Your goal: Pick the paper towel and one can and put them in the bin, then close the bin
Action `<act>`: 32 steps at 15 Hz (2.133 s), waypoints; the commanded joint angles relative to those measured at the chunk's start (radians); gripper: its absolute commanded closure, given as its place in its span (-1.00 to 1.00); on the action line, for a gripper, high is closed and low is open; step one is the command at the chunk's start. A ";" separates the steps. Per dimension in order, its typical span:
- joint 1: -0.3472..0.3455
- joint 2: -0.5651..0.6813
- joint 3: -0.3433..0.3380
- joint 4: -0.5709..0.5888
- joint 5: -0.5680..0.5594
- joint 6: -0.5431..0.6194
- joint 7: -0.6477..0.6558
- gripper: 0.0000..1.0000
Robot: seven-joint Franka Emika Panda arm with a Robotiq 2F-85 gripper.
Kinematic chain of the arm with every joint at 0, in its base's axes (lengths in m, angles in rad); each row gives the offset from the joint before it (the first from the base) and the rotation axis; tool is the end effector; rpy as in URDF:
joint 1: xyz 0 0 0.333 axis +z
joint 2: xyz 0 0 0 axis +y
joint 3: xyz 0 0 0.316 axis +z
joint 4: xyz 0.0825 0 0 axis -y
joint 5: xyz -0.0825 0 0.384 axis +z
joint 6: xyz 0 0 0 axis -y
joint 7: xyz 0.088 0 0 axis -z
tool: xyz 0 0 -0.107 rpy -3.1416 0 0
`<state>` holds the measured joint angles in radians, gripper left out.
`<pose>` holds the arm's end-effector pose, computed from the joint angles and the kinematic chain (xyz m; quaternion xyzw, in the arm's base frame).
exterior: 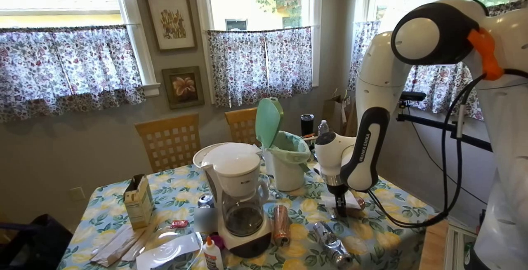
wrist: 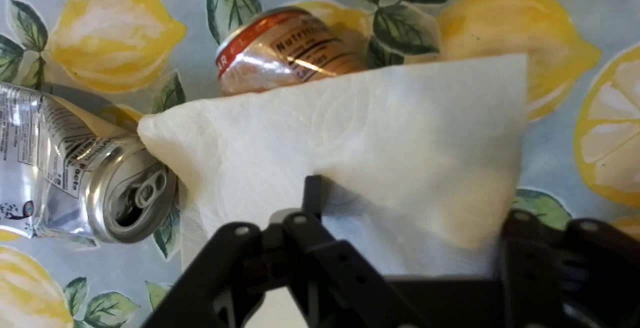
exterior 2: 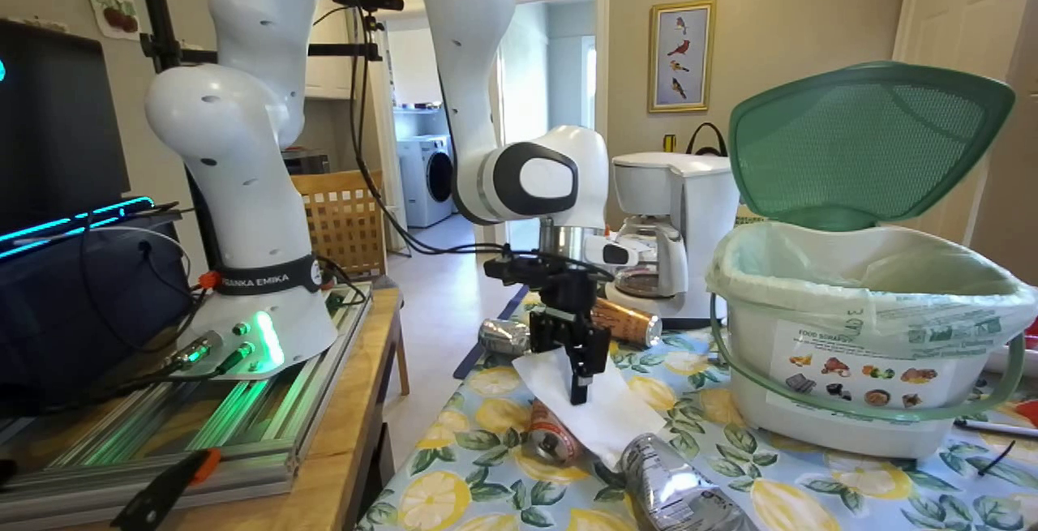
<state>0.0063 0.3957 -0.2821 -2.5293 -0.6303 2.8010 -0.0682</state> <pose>0.4167 -0.1034 0.1208 0.9666 0.2049 -0.0895 0.1255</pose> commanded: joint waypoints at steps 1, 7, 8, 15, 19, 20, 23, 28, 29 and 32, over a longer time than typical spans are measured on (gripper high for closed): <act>0.024 0.026 -0.021 0.024 -0.042 -0.004 0.043 0.24; 0.033 0.024 -0.028 0.030 -0.044 -0.010 0.076 0.99; 0.033 0.022 -0.027 0.031 -0.039 -0.013 0.084 1.00; 0.073 -0.047 -0.051 0.035 -0.045 -0.066 0.216 0.99; 0.090 -0.137 -0.041 0.029 -0.059 -0.175 0.258 0.99; 0.083 -0.167 -0.024 0.026 -0.051 -0.218 0.251 0.99; 0.066 -0.251 0.013 0.030 -0.063 -0.333 0.266 0.99; 0.025 -0.377 0.087 0.053 -0.064 -0.449 0.265 0.99; 0.016 -0.397 0.100 0.059 -0.063 -0.462 0.265 0.99; -0.019 -0.445 0.127 0.092 -0.037 -0.463 0.206 0.99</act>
<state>0.0308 0.0089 -0.1921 -2.4561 -0.6587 2.3636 0.1704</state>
